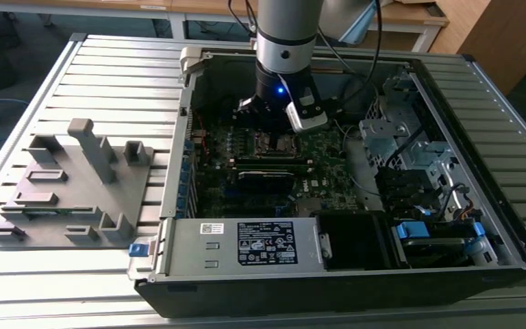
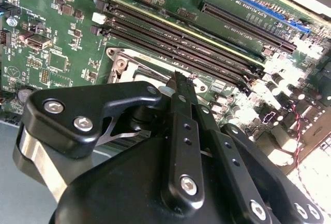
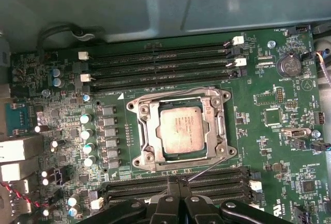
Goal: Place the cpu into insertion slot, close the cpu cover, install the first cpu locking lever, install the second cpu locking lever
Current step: 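Install the second cpu locking lever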
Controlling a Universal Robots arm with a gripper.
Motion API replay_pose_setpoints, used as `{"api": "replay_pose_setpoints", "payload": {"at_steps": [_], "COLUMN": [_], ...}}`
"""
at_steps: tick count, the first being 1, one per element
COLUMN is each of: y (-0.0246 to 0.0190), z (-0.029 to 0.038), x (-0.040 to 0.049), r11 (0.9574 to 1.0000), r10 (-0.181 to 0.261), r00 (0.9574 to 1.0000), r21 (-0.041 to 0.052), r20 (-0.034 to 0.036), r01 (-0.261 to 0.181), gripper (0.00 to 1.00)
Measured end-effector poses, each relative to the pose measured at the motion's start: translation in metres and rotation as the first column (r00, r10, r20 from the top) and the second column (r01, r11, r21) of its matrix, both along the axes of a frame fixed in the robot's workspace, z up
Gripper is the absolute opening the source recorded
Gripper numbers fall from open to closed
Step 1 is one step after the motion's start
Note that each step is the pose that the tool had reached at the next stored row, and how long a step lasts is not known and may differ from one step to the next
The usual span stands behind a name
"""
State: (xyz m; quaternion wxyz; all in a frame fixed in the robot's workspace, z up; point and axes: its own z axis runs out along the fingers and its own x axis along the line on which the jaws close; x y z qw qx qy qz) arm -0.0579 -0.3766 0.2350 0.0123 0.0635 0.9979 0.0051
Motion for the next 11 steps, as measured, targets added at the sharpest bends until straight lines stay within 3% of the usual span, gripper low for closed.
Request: {"api": "replay_pose_setpoints", "payload": {"at_steps": [11], "y": [-0.0037], "z": [-0.0031], "x": [-0.0039], "r11": [1.0], "r10": [0.0], "r00": [1.0], "r21": [0.0002], "r20": [0.0002], "r01": [0.0], "gripper": [0.11]}}
